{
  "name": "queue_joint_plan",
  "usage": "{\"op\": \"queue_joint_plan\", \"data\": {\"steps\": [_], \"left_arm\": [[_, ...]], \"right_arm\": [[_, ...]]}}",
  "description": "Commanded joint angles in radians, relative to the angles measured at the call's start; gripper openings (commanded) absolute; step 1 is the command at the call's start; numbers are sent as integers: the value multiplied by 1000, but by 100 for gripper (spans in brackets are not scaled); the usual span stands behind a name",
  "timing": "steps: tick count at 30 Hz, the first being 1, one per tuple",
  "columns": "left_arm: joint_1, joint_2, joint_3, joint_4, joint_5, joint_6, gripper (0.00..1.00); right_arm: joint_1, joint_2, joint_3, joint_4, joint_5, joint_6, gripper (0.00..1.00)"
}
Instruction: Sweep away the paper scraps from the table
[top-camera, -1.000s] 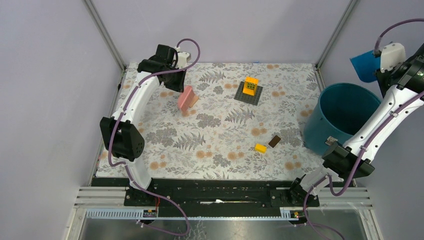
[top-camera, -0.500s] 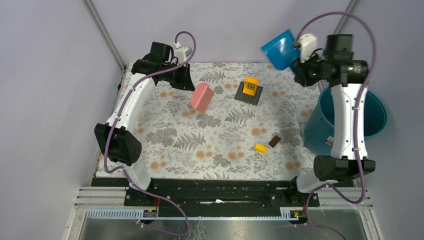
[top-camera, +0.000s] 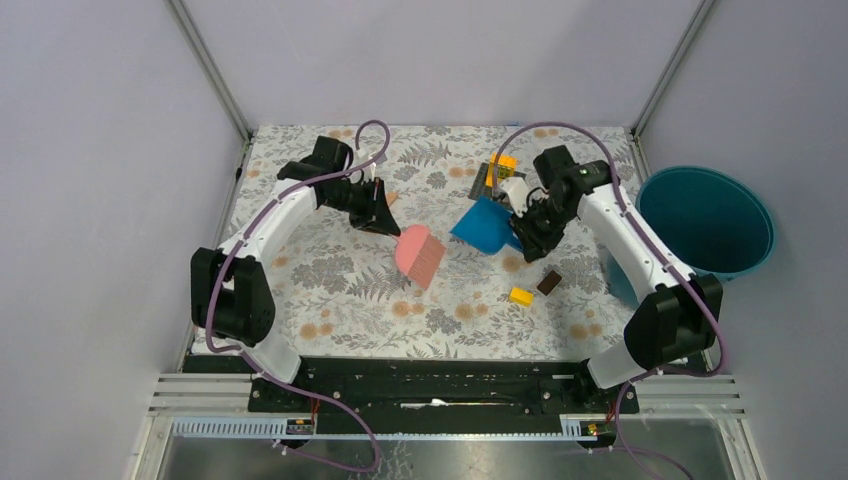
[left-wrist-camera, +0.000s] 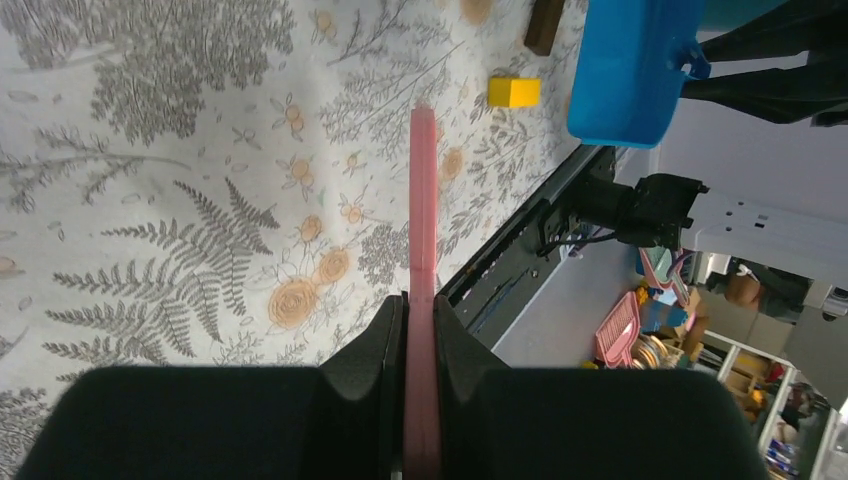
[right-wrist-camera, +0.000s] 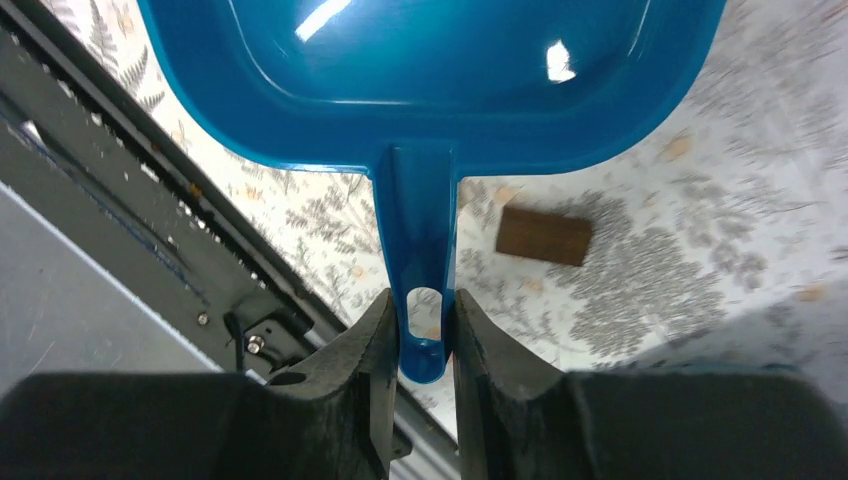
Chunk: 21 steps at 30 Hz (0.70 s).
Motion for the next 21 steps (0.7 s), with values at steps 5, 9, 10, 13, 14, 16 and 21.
{"op": "queue_joint_plan", "data": {"steps": [5, 9, 10, 13, 14, 16, 21], "left_arm": [[7, -87, -247, 36, 19, -50, 0], [7, -111, -328, 40, -21, -50, 4], [6, -111, -337, 42, -34, -49, 7], [7, -101, -328, 44, -79, -28, 18], [7, -96, -316, 39, -99, -13, 23], [6, -82, -298, 25, -162, 13, 34], [6, -51, -284, 29, -275, 47, 57]], "right_arm": [[45, 33, -131, 102, 23, 94, 14], [58, 118, -132, 148, 41, 141, 19], [60, 142, -125, 158, 42, 150, 19], [69, 216, -77, 173, 48, 175, 20], [75, 234, -63, 176, 48, 182, 20], [95, 257, -39, 181, 50, 182, 20], [145, 309, -7, 188, 49, 176, 23]]}}
